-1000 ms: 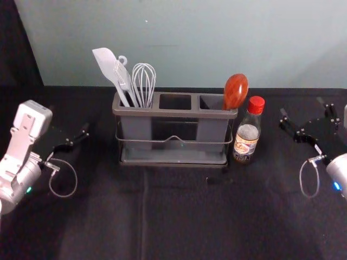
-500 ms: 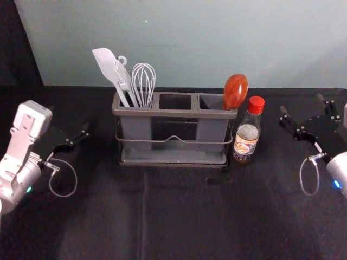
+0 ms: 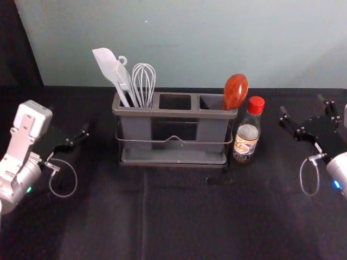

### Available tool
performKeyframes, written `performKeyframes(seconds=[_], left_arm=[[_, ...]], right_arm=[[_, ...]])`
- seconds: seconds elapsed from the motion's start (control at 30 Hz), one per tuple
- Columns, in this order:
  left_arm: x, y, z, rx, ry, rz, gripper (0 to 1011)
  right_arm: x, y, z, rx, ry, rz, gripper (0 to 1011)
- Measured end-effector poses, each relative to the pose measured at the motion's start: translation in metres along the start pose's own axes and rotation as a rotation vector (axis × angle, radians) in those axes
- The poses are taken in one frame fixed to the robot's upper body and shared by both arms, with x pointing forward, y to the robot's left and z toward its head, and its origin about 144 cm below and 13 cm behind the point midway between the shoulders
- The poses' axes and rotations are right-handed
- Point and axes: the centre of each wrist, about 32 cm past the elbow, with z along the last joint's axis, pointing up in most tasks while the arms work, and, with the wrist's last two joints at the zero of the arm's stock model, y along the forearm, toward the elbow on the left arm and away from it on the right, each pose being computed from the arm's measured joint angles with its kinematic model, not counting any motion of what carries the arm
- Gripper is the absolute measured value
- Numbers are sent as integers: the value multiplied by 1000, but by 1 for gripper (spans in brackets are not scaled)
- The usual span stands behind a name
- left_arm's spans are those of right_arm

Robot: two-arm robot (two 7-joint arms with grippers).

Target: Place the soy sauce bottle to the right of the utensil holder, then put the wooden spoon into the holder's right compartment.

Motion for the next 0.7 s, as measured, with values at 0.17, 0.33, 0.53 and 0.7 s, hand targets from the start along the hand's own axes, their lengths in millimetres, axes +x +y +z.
performKeyframes(seconds=[0.17,0.33,0.53,0.7], left_arm=[[0,0,0,0,0,0,1000],[0,0,0,0,0,0,1000],[0,0,0,0,0,0,1000],[0,0,0,0,0,0,1000]], right_arm=[[0,0,0,0,0,0,1003],[0,0,0,0,0,0,1002],[0,0,0,0,1,0,1003],[0,0,0,0,1,0,1003]])
